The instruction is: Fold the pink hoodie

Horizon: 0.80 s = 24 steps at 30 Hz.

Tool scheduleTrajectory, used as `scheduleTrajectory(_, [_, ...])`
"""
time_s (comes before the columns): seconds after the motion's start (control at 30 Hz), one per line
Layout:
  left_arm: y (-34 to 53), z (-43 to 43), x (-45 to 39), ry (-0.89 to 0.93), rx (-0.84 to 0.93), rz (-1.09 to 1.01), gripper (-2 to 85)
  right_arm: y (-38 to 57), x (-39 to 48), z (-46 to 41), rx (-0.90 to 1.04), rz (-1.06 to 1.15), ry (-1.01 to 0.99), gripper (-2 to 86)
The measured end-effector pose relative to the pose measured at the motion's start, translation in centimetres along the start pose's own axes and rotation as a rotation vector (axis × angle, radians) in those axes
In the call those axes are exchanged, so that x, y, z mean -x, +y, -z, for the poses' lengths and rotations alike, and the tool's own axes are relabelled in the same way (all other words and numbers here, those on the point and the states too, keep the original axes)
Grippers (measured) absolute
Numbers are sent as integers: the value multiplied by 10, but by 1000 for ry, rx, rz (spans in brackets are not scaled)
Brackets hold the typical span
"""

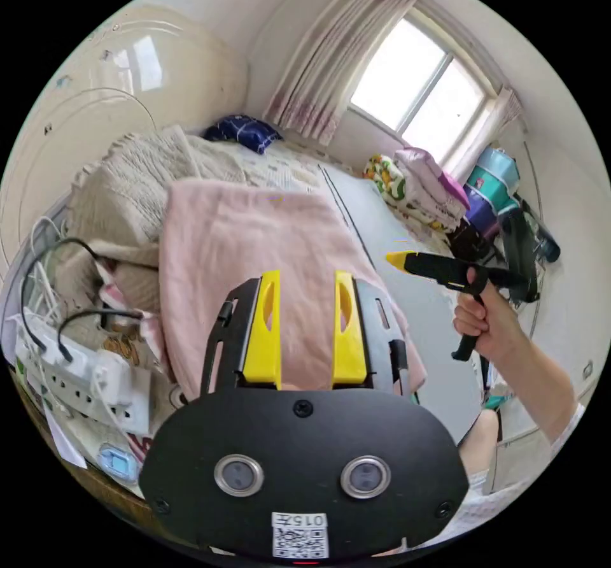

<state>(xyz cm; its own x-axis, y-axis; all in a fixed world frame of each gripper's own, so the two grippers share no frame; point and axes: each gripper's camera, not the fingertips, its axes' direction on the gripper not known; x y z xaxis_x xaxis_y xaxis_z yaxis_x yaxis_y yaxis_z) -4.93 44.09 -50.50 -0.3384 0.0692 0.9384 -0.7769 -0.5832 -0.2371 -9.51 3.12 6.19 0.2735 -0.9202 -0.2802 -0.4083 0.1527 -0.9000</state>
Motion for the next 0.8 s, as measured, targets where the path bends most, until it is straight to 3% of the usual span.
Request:
scheduleTrajectory(0.07, [12,-30,-4,-17,62,-25,111,0,3,-30,124,27,60,64])
scheduleTrajectory(0.2, [5,-35,-39,-191,41,-126,84,-3,24,-12,84,73,115,44])
scheduleTrajectory(0.33, [-16,-28,-45,-168,90,-108,56,41,37,47,29,182,142,41])
scheduleTrajectory(0.43, [-9,6,-50,-86,-34,-45,26,124,12,134,-100,218,129,46])
scheduleTrajectory(0.5, [6,42,-85,132,-195,-103,9,197,-32,215,-228,179,227,53])
scheduleTrajectory(0.57, [7,54,-126,249,-228,-168,2,241,-69,274,-289,93,378,58])
scheduleTrajectory(0.7, [-9,40,-243,353,-199,-358,5,290,-145,417,-315,-215,676,70])
scheduleTrajectory(0.8, [-27,7,-330,401,-134,-477,29,297,-179,510,-376,-338,763,82])
